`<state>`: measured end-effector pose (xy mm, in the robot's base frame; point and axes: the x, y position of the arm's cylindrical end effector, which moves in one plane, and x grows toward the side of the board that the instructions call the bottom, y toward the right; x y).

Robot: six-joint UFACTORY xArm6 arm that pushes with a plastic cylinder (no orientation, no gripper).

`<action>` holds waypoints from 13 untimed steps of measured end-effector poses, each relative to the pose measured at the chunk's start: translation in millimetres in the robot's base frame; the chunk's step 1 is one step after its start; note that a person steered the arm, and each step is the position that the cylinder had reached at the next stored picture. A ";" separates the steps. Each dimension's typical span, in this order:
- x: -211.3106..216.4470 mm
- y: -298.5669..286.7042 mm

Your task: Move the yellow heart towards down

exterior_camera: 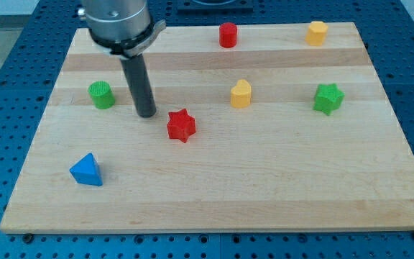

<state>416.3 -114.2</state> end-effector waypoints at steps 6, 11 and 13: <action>-65.6 171.6; -21.6 159.9; -4.5 159.1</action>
<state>411.7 44.9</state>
